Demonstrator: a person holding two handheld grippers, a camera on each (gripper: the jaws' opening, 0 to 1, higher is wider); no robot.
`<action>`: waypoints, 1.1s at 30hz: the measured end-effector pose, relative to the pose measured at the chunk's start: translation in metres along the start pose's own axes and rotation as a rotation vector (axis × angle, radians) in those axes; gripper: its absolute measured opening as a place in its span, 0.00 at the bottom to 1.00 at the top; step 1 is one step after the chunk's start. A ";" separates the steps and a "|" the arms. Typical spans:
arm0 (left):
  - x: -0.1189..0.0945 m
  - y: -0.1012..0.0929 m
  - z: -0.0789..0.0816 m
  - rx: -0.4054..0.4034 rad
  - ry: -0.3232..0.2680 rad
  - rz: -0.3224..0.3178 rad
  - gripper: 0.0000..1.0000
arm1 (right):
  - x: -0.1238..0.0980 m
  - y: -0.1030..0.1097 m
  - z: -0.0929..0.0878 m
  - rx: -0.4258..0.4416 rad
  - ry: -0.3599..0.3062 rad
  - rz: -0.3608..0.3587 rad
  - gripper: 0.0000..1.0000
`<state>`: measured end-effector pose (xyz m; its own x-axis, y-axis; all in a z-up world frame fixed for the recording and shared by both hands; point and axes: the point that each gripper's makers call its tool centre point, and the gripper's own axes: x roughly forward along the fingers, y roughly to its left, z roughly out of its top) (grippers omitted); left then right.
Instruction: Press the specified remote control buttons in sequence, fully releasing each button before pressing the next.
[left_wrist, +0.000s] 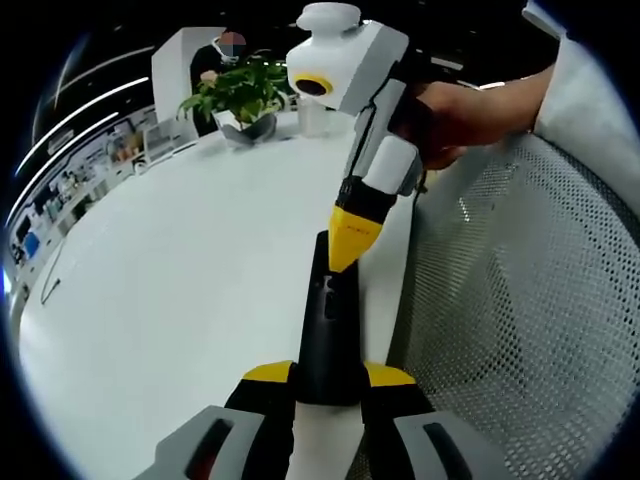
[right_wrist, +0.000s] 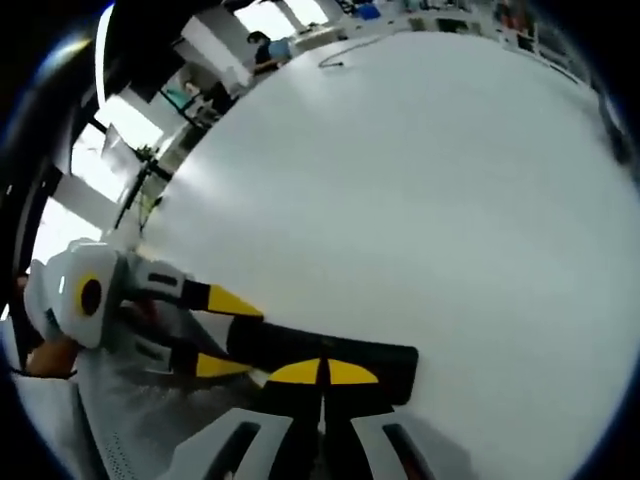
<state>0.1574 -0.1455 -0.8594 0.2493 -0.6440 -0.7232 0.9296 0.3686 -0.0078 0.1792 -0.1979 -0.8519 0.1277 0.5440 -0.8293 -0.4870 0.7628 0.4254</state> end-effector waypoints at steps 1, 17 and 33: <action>0.000 0.000 0.000 -0.001 -0.001 -0.001 0.24 | 0.000 0.000 0.000 0.004 0.004 -0.001 0.00; 0.001 0.000 0.000 0.002 -0.003 -0.007 0.24 | 0.001 0.001 -0.001 -0.106 0.029 -0.033 0.00; 0.001 0.000 0.000 0.011 -0.002 -0.013 0.24 | -0.007 -0.006 -0.008 -0.052 0.057 -0.034 0.00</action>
<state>0.1575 -0.1457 -0.8599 0.2378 -0.6501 -0.7217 0.9355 0.3532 -0.0098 0.1740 -0.2095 -0.8515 0.0963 0.4963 -0.8628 -0.5279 0.7603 0.3784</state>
